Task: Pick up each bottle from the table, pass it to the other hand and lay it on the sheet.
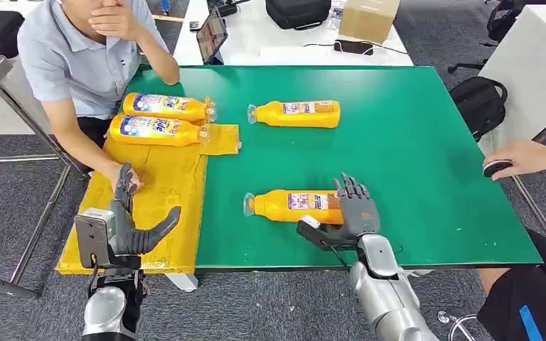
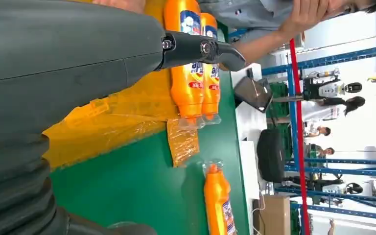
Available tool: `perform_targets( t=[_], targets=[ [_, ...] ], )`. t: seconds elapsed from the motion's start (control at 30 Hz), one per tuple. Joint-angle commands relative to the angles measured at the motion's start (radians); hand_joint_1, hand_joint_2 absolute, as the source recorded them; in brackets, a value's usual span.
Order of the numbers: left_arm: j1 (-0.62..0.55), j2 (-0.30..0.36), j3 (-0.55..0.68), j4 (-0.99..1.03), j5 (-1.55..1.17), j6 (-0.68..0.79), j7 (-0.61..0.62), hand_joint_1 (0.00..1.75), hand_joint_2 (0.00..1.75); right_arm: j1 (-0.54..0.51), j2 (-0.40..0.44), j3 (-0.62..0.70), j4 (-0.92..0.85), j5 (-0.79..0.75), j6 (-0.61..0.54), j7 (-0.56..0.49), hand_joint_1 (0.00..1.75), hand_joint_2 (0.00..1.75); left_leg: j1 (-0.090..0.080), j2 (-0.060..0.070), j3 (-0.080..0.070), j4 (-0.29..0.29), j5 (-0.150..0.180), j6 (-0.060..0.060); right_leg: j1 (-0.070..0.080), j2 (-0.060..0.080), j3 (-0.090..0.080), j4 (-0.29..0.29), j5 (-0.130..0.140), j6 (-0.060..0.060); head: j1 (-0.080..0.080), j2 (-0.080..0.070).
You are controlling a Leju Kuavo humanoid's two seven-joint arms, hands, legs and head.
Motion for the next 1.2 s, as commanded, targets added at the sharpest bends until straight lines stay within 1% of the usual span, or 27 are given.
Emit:
perform_targets(
  t=[0.03, 0.1, 0.13, 0.17, 0.2, 0.23, 0.33, 0.47, 0.5, 0.6, 0.7, 0.73, 0.77, 0.83, 0.87, 0.93, 1.03, 1.1, 1.13, 1.17, 1.2],
  targets=[
    [-0.051, -0.004, 0.005, 0.096, 0.0, -0.01, 0.005, 0.0, 1.75, -0.088, -0.032, 0.032, 0.182, 0.081, 0.011, -0.019, 0.0, 1.75, 0.0, 0.0, 0.003, -0.001, 0.0, 0.002, 0.001, -0.002, 0.004, -0.001, 0.0, -0.003, 0.0, 0.0],
    [-0.058, -0.004, 0.003, 0.108, 0.001, -0.011, 0.004, 0.0, 1.75, -0.101, -0.022, 0.013, 0.217, 0.064, 0.029, -0.055, 0.0, 1.75, 0.0, 0.0, 0.003, -0.001, 0.0, 0.002, 0.001, -0.001, 0.003, -0.001, 0.0, -0.003, 0.0, 0.0],
    [-0.062, -0.004, 0.003, 0.115, 0.003, -0.013, 0.003, 0.0, 1.75, -0.106, -0.019, 0.006, 0.244, 0.056, 0.055, -0.075, 0.0, 1.75, 0.0, -0.001, 0.002, -0.001, 0.0, 0.001, 0.0, -0.001, 0.002, -0.001, 0.0, -0.002, 0.0, 0.0],
    [-0.065, -0.004, 0.002, 0.121, 0.004, -0.014, 0.003, 0.0, 1.75, -0.105, -0.022, 0.01, 0.265, 0.062, 0.066, -0.088, 0.82, 1.75, 0.0, -0.001, 0.003, -0.001, 0.0, 0.002, 0.001, -0.002, 0.004, -0.001, 0.0, -0.003, 0.0, 0.0],
    [-0.067, -0.004, 0.003, 0.126, 0.004, -0.014, 0.003, 0.0, 1.75, -0.103, -0.021, 0.002, 0.284, 0.053, 0.072, -0.094, 1.71, 1.75, 0.0, 0.0, 0.004, -0.002, 0.0, 0.002, 0.001, -0.002, 0.005, -0.002, 0.0, -0.004, 0.0, 0.0],
    [-0.067, -0.004, 0.004, 0.128, 0.005, -0.014, 0.003, 0.0, 1.75, -0.099, -0.022, 0.004, 0.296, 0.058, 0.076, -0.089, 1.75, 1.75, 0.0, -0.001, 0.004, -0.002, 0.0, 0.002, 0.001, -0.002, 0.005, -0.002, 0.0, -0.003, 0.0, 0.0],
    [-0.068, -0.004, 0.012, 0.134, 0.016, -0.021, 0.0, 0.0, 1.75, -0.098, -0.035, 0.012, 0.349, 0.08, 0.098, -0.053, 1.75, 1.75, 0.0, -0.001, 0.003, -0.001, 0.0, 0.001, 0.001, -0.002, 0.003, -0.001, 0.0, -0.002, 0.0, 0.0],
    [-0.072, -0.004, 0.016, 0.144, 0.019, -0.026, -0.004, 0.0, 1.75, -0.102, -0.057, 0.004, 0.394, 0.089, 0.151, -0.015, 1.75, 1.75, 0.001, -0.002, 0.007, -0.002, 0.0, 0.001, 0.001, -0.006, 0.007, -0.003, -0.001, -0.003, 0.0, 0.0],
    [-0.072, -0.004, 0.016, 0.144, 0.019, -0.026, -0.004, 0.0, 1.75, -0.101, -0.058, 0.004, 0.395, 0.089, 0.15, -0.014, 1.75, 1.75, 0.001, -0.001, 0.008, -0.001, 0.0, 0.001, 0.001, -0.004, 0.006, -0.002, -0.001, -0.002, 0.001, 0.0],
    [-0.072, -0.004, 0.016, 0.144, 0.019, -0.026, -0.004, 0.0, 1.75, -0.101, -0.058, 0.004, 0.395, 0.089, 0.15, -0.014, 1.75, 1.75, 0.001, -0.003, 0.009, -0.003, 0.001, 0.002, 0.002, -0.006, 0.009, -0.005, 0.0, -0.003, 0.0, 0.0],
    [-0.073, -0.004, 0.015, 0.145, 0.019, -0.026, -0.004, 0.0, 1.75, -0.103, -0.057, 0.005, 0.395, 0.089, 0.152, -0.013, 1.75, 1.75, 0.001, -0.002, 0.014, -0.002, -0.002, 0.001, 0.002, -0.005, 0.004, -0.005, -0.002, -0.003, 0.001, 0.0],
    [-0.073, -0.004, 0.015, 0.145, 0.019, -0.026, -0.004, 0.0, 1.75, -0.103, -0.057, 0.005, 0.395, 0.089, 0.152, -0.013, 1.75, 1.75, 0.001, -0.001, 0.015, -0.001, -0.003, 0.001, 0.002, -0.003, 0.004, -0.004, -0.002, -0.002, 0.0, 0.0],
    [-0.073, -0.004, 0.015, 0.145, 0.019, -0.026, -0.004, 0.0, 1.75, -0.103, -0.057, 0.005, 0.395, 0.089, 0.152, -0.013, 1.75, 1.75, 0.001, -0.003, 0.015, -0.003, -0.002, 0.002, 0.002, -0.005, 0.005, -0.006, -0.002, -0.004, 0.001, 0.0],
    [-0.07, -0.004, 0.015, 0.142, 0.019, -0.026, -0.005, 0.0, 1.75, -0.104, -0.055, -0.018, 0.406, 0.07, 0.199, -0.005, 1.75, 1.75, 0.001, -0.003, 0.015, -0.003, -0.002, 0.002, 0.002, -0.006, 0.006, -0.007, -0.002, -0.004, 0.001, 0.0],
    [-0.068, -0.004, 0.015, 0.139, 0.019, -0.026, -0.005, 0.0, 1.75, -0.101, -0.054, -0.032, 0.406, 0.056, 0.207, -0.02, 1.75, 1.75, 0.001, -0.003, 0.016, -0.003, -0.003, 0.002, 0.002, -0.006, 0.007, -0.006, -0.002, -0.004, 0.0, 0.0],
    [-0.066, -0.004, 0.019, 0.135, 0.021, -0.024, -0.006, 0.0, 1.75, -0.095, -0.047, -0.053, 0.402, 0.035, 0.187, -0.052, 1.75, 1.75, 0.001, -0.001, 0.018, -0.002, -0.004, 0.001, 0.002, -0.004, 0.008, -0.005, -0.003, -0.003, 0.0, 0.0],
    [-0.069, -0.004, 0.023, 0.139, 0.03, -0.024, -0.007, 0.0, 1.75, -0.096, -0.028, -0.104, 0.384, -0.024, 0.173, -0.115, 1.75, 1.75, 0.001, -0.003, 0.021, -0.003, -0.003, 0.002, 0.002, -0.006, 0.011, -0.008, -0.002, -0.004, 0.0, 0.0],
    [-0.078, -0.004, 0.018, 0.146, 0.039, -0.03, -0.012, 0.0, 1.75, -0.101, -0.007, -0.197, 0.367, -0.154, 0.206, -0.228, 1.75, 1.75, 0.001, -0.002, 0.021, -0.003, -0.003, 0.003, 0.002, -0.005, 0.012, -0.008, -0.002, -0.004, 0.0, 0.0],
    [-0.089, -0.004, 0.014, 0.152, 0.046, -0.034, -0.017, 0.0, 1.75, -0.108, 0.009, -0.252, 0.345, -0.249, 0.223, -0.318, 1.75, 1.75, 0.001, -0.001, 0.021, -0.001, -0.005, 0.002, 0.002, -0.003, 0.011, -0.006, -0.003, -0.003, 0.0, 0.0],
    [-0.096, -0.004, 0.011, 0.155, 0.048, -0.034, -0.018, 0.0, 1.75, -0.114, 0.027, -0.292, 0.321, -0.319, 0.236, -0.387, 1.75, 1.75, 0.001, -0.002, 0.02, -0.002, -0.003, 0.003, 0.002, -0.005, 0.011, -0.007, -0.002, -0.004, 0.0, 0.0],
    [-0.102, -0.004, 0.007, 0.156, 0.05, -0.032, -0.019, 0.0, 1.75, -0.117, 0.051, -0.325, 0.277, -0.399, 0.26, -0.451, 1.75, 1.75, 0.001, -0.001, 0.02, -0.001, -0.004, 0.002, 0.002, -0.003, 0.01, -0.006, -0.002, -0.003, 0.0, 0.0]
  ],
)
